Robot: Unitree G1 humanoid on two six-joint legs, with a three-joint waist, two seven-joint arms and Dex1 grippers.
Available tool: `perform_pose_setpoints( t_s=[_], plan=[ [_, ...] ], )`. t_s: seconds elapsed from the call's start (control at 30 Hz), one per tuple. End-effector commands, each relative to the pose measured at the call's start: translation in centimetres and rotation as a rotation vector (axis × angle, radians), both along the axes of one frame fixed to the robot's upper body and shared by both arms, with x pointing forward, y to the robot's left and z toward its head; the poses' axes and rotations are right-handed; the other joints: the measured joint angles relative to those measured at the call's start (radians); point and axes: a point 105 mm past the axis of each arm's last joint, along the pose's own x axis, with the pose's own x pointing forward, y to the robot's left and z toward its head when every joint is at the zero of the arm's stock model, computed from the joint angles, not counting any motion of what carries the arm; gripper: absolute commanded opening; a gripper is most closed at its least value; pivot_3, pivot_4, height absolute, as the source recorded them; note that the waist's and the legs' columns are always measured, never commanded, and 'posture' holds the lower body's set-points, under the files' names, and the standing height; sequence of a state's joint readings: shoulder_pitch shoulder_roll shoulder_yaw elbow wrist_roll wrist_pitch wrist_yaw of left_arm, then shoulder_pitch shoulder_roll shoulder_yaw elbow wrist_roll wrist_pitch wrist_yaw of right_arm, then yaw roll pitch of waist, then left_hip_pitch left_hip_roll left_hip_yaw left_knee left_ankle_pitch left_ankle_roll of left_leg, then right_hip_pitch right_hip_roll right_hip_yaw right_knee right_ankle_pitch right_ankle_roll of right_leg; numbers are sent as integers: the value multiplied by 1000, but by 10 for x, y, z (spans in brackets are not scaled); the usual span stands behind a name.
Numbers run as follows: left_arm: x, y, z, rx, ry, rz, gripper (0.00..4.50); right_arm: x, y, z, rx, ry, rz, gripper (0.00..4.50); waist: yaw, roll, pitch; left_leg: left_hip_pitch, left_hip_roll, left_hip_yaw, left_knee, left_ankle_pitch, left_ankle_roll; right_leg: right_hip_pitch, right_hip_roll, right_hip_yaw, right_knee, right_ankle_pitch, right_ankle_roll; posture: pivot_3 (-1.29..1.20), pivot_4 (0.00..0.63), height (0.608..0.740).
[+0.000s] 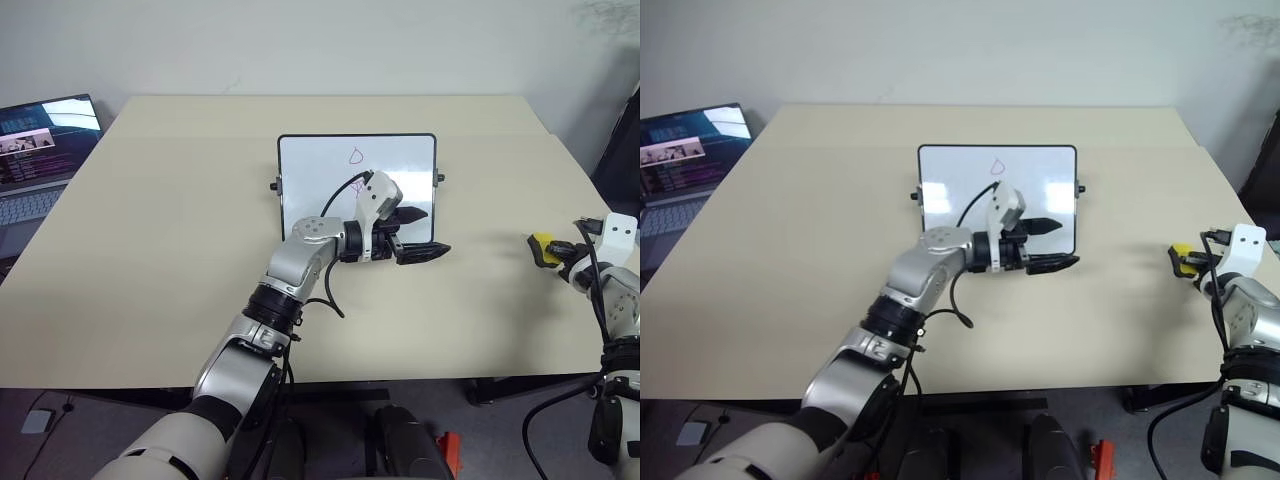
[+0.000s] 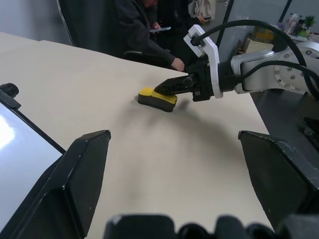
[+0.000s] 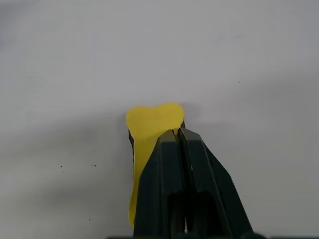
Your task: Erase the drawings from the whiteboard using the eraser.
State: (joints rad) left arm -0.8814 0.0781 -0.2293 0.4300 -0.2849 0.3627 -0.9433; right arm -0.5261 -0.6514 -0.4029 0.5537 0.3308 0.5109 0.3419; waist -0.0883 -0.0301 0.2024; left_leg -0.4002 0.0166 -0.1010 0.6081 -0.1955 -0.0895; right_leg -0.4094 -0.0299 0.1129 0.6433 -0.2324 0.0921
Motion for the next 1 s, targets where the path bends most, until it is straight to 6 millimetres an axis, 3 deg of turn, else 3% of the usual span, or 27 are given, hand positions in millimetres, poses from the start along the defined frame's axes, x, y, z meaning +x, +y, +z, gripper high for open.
perform_pose_setpoints(
  t_s=[0.03,0.13,0.23,0.5,0.73,0.97,1.0],
  plan=[
    [-2,-1,18,-33,-62,-3,4500,1,1,5,-12,-17,2,23,0,0,0,0,0,0,0,0,0,0,0,0,0,0,0,0,150,740],
    [-1,0,17,-31,-63,0,4500,0,-2,8,-5,-28,-5,631,0,0,0,0,0,0,0,0,0,0,0,0,0,0,0,0,150,740],
    [-1,0,17,-30,-63,1,4500,0,-4,13,2,-49,-10,1569,0,0,0,0,0,0,0,0,0,0,0,0,0,0,0,0,150,740],
    [-2,-1,17,-29,-65,-2,4500,-2,-8,21,22,-71,-18,4462,0,0,0,0,0,0,0,0,0,0,0,0,0,0,0,0,150,740],
    [-2,-1,16,-29,-67,-3,4500,1,5,15,20,-40,47,4487,0,0,0,0,0,0,0,0,0,0,0,0,0,0,0,0,150,740],
    [-1,2,16,-25,-70,7,4500,6,4,13,18,-32,47,4487,0,0,0,0,0,0,0,0,0,0,0,0,0,0,0,0,150,740],
    [-1,3,15,-24,-70,9,4500,7,4,12,17,-30,44,4316,0,0,0,0,0,0,0,0,0,0,0,0,0,0,0,0,150,740]
  ],
)
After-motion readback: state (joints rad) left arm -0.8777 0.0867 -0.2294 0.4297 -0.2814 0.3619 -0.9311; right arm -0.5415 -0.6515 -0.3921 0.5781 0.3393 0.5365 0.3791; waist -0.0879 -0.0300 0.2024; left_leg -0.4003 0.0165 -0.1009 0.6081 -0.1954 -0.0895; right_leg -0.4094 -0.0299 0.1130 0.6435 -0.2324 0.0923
